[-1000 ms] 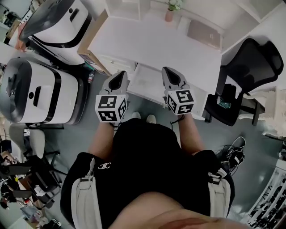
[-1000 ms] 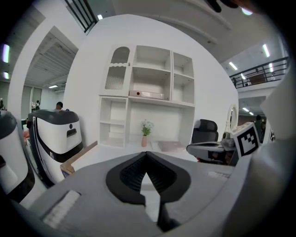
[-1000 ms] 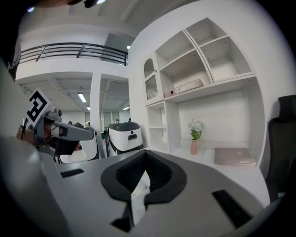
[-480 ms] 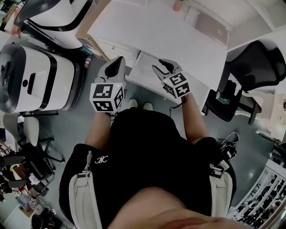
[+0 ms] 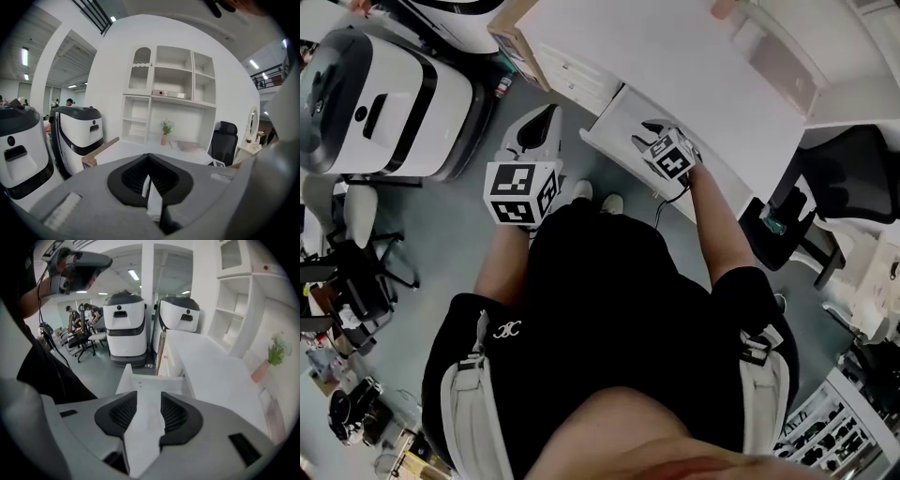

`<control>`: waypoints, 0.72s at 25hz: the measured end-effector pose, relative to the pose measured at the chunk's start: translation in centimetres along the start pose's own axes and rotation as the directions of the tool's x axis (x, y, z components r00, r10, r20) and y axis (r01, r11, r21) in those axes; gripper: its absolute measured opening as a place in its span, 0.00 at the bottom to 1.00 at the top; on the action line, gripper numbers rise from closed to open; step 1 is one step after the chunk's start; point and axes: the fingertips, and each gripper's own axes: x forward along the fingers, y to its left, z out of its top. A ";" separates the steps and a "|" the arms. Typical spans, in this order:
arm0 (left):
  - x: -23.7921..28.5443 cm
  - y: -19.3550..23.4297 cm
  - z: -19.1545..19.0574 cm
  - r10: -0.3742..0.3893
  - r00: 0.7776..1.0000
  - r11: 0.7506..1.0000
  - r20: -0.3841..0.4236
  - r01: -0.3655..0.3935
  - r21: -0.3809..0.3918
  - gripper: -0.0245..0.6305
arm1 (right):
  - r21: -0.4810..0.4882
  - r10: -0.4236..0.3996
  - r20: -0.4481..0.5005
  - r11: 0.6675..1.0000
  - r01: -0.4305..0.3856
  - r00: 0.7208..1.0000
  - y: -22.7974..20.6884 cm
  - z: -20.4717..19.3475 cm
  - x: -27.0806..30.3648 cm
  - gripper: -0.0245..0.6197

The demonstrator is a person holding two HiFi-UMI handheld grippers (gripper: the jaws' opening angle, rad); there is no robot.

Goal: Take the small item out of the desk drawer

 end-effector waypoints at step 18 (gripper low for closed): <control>-6.9 6.0 -4.8 0.257 0.963 0.963 -0.078 -0.262 -0.066 0.06 | -0.134 -0.023 -0.275 0.991 -0.015 0.961 -0.8 -7.6 11.6 0.26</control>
